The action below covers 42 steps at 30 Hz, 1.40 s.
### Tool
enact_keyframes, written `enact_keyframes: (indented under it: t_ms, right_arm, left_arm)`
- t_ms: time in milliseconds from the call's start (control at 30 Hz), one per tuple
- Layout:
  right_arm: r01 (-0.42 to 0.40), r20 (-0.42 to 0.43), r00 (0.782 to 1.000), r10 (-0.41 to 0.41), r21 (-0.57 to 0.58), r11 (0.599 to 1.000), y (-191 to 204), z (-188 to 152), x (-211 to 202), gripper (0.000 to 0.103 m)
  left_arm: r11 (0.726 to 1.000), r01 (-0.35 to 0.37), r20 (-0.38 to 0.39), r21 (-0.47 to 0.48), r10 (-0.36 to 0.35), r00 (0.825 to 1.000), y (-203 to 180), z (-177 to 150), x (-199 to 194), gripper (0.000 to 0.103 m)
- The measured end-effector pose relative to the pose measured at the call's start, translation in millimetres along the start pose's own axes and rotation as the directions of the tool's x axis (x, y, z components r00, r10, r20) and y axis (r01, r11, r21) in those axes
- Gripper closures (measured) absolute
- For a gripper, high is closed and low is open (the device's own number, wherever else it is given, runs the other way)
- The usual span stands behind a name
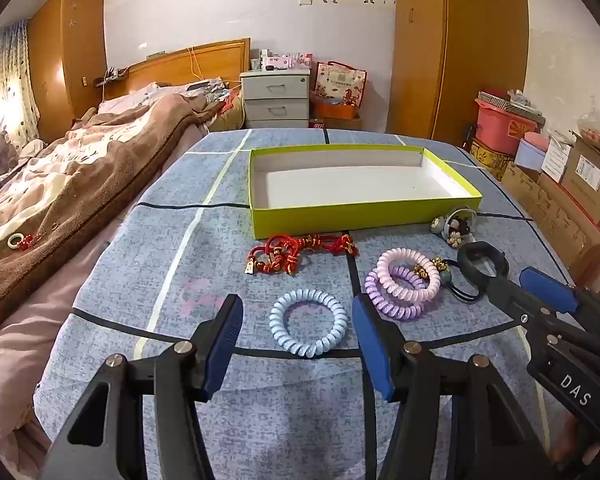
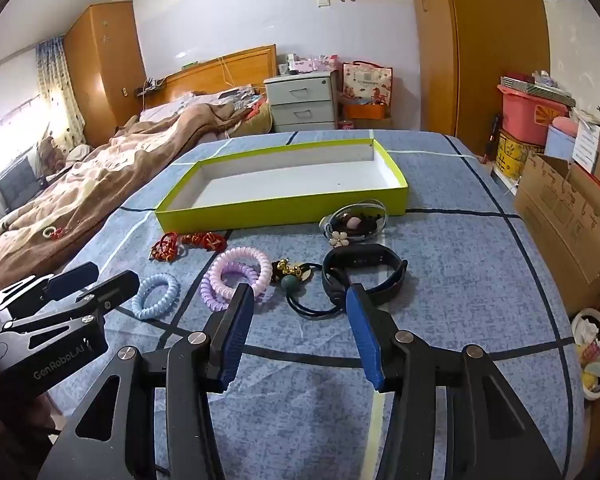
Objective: Organize jewelry
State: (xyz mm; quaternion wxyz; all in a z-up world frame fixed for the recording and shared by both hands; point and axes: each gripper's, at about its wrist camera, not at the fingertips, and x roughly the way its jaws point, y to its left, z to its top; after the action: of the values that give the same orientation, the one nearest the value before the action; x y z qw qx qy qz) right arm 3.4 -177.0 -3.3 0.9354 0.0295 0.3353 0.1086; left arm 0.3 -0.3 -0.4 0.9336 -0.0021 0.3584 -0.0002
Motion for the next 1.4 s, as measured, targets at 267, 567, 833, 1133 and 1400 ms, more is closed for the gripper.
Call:
enact_keyframes:
  t_ms: [267,567,833,1133,1400]
  right_arm:
    - [0.008,-0.012,1.0,-0.008,0.004,1.0,-2.8,-0.4,1.9,0.054]
    - [0.019,-0.007,1.0,-0.019,0.003,1.0,-3.4,-0.8,0.2,0.054]
    - [0.023,-0.009,1.0,-0.023,0.002,1.0,-2.8,-2.0,0.2,0.054]
    - [0.023,-0.012,1.0,-0.023,0.003,1.0,-2.3,-0.1,-1.7,0.054]
    - [0.023,-0.011,1.0,-0.023,0.003,1.0,-2.6,-0.1,-2.1,0.054]
  left_arm:
    - [1.0,0.026,0.002,-0.008,-0.026,1.0,1.2,-6.4,0.2,0.044]
    - [1.0,0.012,-0.001,-0.021,-0.012,1.0,5.5,-0.4,-3.5,0.044]
    - [1.0,0.005,-0.002,-0.022,-0.005,1.0,5.3,-1.1,-4.9,0.044]
    - [1.0,0.003,-0.004,-0.02,-0.003,1.0,6.1,0.1,-5.3,0.044]
    - [1.0,-0.001,-0.006,-0.018,0.001,1.0,6.6,2.4,-4.2,0.044]
